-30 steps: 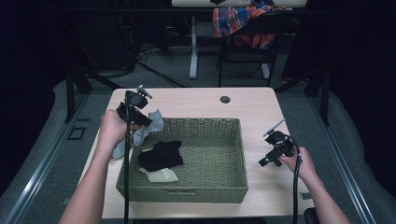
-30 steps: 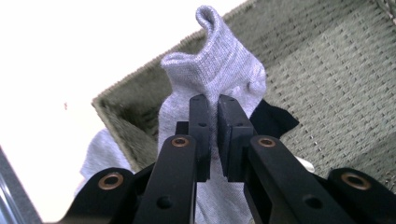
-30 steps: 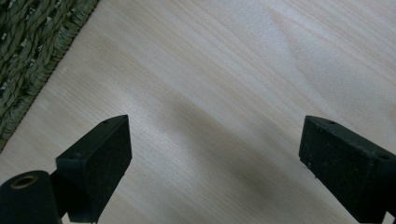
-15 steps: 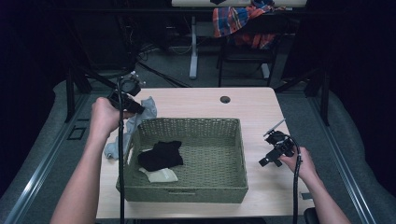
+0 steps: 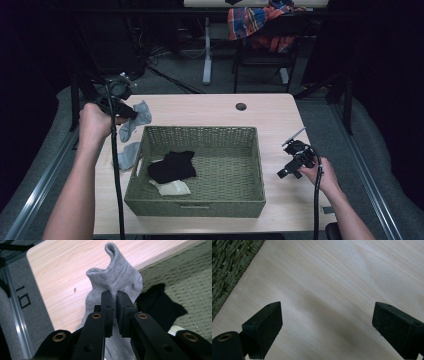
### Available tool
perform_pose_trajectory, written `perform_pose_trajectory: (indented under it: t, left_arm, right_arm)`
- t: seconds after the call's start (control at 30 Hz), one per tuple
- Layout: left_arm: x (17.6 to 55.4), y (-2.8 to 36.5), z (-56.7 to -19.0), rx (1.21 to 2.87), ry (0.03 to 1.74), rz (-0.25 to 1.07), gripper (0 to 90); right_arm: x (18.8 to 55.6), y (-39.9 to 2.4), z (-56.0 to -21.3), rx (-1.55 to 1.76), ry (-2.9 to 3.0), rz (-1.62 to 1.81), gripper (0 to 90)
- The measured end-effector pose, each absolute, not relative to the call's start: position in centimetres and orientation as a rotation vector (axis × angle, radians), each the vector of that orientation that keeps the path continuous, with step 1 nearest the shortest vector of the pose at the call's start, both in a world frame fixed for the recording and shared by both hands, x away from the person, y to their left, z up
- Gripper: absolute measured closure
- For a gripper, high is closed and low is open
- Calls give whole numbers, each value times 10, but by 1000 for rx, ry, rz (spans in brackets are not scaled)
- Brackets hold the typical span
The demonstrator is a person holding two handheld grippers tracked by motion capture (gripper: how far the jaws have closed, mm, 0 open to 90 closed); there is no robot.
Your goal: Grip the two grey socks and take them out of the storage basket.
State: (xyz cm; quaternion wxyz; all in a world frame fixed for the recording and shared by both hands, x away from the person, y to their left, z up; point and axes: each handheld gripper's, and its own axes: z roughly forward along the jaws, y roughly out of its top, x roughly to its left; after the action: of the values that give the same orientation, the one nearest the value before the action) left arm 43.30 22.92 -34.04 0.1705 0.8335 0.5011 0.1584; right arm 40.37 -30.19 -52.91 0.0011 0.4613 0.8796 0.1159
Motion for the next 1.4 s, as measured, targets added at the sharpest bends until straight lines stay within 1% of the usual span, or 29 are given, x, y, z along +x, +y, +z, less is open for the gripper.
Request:
perform_pose_trajectory:
  t: [0.43, 0.9, 1.0, 1.07, 1.23, 1.3, 1.4]
  left_arm:
    - [435, 262, -359, 2331, 1537, 427, 849]
    - [436, 276, -382, 2311, 1591, 404, 848]
    - [437, 277, -390, 2308, 1599, 401, 848]
    - [438, 279, -398, 2322, 1601, 372, 847]
    - [440, 281, -414, 2331, 1622, 349, 847]
    - [441, 282, -418, 2332, 1625, 341, 848]
    - [442, 284, -433, 2330, 1652, 317, 847]
  right_arm:
    - [404, -302, -529, 1440, 2764, 365, 91]
    - [404, -302, -529, 1439, 2765, 363, 92]
    - [404, -302, -529, 1441, 2764, 368, 92]
    - [404, -302, -529, 1447, 2764, 364, 92]
    - [404, -302, -529, 1448, 2765, 365, 92]
    - [402, -301, -532, 1483, 2728, 413, 92]
    - [404, -302, -530, 1455, 2758, 374, 92]
